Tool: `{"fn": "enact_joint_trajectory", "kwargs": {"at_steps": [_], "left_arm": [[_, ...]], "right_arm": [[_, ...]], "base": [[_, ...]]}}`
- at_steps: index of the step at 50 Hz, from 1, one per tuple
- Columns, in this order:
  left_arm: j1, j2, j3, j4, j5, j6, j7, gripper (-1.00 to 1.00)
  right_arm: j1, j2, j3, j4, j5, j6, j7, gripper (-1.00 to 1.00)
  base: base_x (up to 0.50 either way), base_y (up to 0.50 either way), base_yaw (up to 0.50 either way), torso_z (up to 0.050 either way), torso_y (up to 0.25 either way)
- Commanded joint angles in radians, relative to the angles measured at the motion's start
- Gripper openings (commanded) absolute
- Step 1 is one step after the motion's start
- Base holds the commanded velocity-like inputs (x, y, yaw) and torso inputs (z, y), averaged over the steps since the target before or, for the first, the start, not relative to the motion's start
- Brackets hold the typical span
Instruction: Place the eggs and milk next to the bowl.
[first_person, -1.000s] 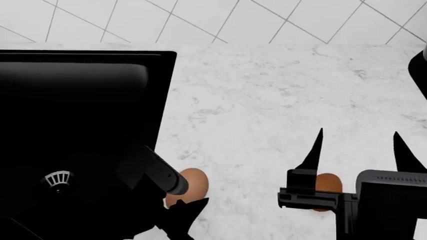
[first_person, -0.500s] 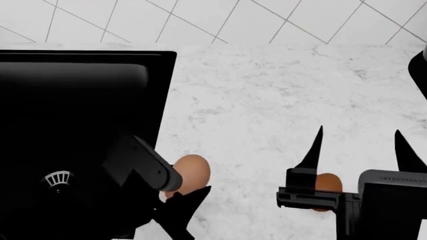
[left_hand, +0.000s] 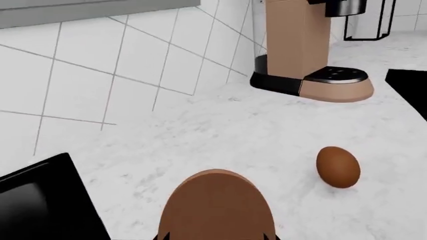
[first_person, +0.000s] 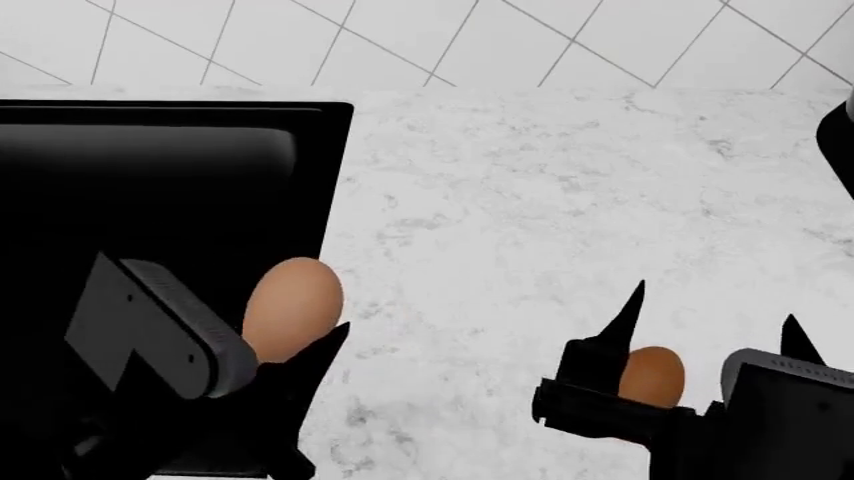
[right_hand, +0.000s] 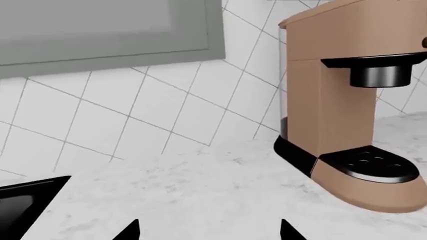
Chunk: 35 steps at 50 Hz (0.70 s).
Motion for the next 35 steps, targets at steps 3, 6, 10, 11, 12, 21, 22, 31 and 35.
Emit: {"fn": "enact_joint_trajectory", "kwargs": {"at_steps": [3, 6, 10, 11, 12, 21, 22, 31, 35], "left_arm": [[0.061, -0.017, -0.066, 0.059, -0.041, 0.011, -0.04, -1.0], [0.065, -0.018, -0.067, 0.053, -0.04, 0.018, -0.039, -1.0], [0.071, -0.019, -0.064, 0.049, -0.038, 0.029, -0.037, -1.0], [0.072, -0.019, -0.064, 0.048, -0.038, 0.031, -0.036, -1.0], [0.072, -0.019, -0.064, 0.048, -0.039, 0.03, -0.036, -1.0], [0.08, -0.024, -0.063, 0.039, -0.036, 0.047, -0.034, -1.0], [0.081, -0.024, -0.063, 0.039, -0.036, 0.047, -0.034, -1.0], [0.082, -0.027, -0.062, 0.031, -0.037, 0.055, -0.032, -1.0], [0.083, -0.028, -0.059, 0.024, -0.034, 0.062, -0.03, -1.0]], "right_arm": [[0.001, -0.056, -0.049, 0.041, -0.015, 0.087, 0.113, 1.0], [0.004, -0.051, -0.066, 0.062, -0.028, 0.074, 0.125, 1.0], [0.003, -0.043, -0.097, 0.099, -0.045, 0.051, 0.133, 1.0], [0.008, -0.042, -0.105, 0.108, -0.045, 0.051, 0.133, 1.0], [0.01, -0.043, -0.105, 0.113, -0.044, 0.051, 0.134, 1.0], [0.029, -0.042, -0.147, 0.237, -0.065, -0.015, 0.138, 1.0], [0.03, -0.042, -0.15, 0.249, -0.066, -0.022, 0.137, 1.0], [0.038, -0.038, -0.174, 0.342, -0.08, -0.087, 0.137, 1.0], [0.038, -0.037, -0.185, 0.369, -0.082, -0.104, 0.138, 1.0]], "base": [[0.0, 0.0, 0.0, 0.0, 0.0], [0.0, 0.0, 0.0, 0.0, 0.0], [0.0, 0.0, 0.0, 0.0, 0.0], [0.0, 0.0, 0.0, 0.0, 0.0], [0.0, 0.0, 0.0, 0.0, 0.0], [0.0, 0.0, 0.0, 0.0, 0.0], [0.0, 0.0, 0.0, 0.0, 0.0], [0.0, 0.0, 0.0, 0.0, 0.0], [0.0, 0.0, 0.0, 0.0, 0.0]]}}
